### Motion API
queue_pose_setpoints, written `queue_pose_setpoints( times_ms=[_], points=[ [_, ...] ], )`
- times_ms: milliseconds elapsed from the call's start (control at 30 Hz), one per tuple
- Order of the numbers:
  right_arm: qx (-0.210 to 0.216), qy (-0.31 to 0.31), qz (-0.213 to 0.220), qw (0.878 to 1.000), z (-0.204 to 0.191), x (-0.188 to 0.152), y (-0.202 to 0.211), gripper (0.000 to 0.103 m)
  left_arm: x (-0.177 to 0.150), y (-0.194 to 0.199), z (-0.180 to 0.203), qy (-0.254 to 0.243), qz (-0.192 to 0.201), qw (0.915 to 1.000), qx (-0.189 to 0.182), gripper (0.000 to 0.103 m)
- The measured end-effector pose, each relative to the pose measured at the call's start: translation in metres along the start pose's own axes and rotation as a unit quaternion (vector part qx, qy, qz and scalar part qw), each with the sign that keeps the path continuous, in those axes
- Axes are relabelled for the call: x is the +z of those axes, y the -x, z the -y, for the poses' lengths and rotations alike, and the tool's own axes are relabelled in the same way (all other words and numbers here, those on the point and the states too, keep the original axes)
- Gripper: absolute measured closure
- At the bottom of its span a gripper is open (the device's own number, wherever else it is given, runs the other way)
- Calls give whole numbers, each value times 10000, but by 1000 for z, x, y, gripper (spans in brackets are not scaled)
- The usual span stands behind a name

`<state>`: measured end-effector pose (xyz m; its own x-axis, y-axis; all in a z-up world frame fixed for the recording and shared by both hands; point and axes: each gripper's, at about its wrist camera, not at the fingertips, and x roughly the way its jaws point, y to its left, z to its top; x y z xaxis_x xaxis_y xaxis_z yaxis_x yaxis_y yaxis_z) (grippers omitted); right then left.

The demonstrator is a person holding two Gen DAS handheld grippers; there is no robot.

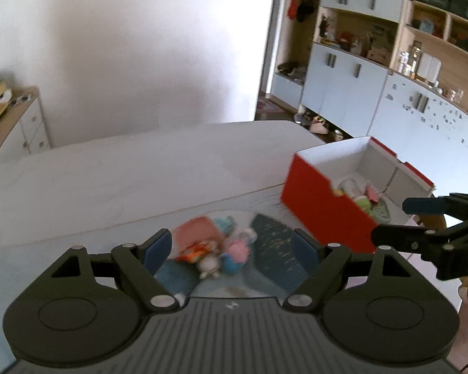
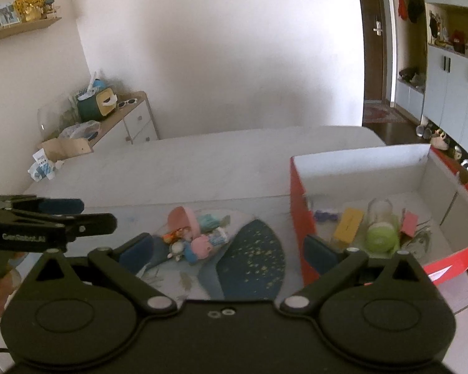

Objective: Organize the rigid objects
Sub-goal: 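Withdraw both grippers from the red box back to the pile, then grasp the white-green glue stick with the left gripper while the right grasps the pink plush toy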

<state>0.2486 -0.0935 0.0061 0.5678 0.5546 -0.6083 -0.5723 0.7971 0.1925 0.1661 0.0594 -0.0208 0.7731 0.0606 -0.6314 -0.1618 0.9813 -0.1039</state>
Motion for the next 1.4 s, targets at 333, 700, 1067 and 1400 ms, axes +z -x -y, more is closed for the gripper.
queue_pose_setpoints(
  times_ms=[333, 700, 1067, 1400],
  points=[
    [140, 286, -293, 9991, -30, -6, -39, 1, -35, -12, -48, 606, -374, 9975, 17, 20],
    [23, 1275, -647, 9897, -50, -14, -93, 1, -75, -40, -58, 763, -746, 9942, 95, 20],
    [120, 1734, -1020, 9795, -44, -21, -140, 3, -98, -63, -56, 743, -892, 9924, 413, 20],
    [210, 1883, -1122, 9754, -43, -22, -159, 9, -108, -66, -49, 704, -785, 9934, 454, 21]
  ],
)
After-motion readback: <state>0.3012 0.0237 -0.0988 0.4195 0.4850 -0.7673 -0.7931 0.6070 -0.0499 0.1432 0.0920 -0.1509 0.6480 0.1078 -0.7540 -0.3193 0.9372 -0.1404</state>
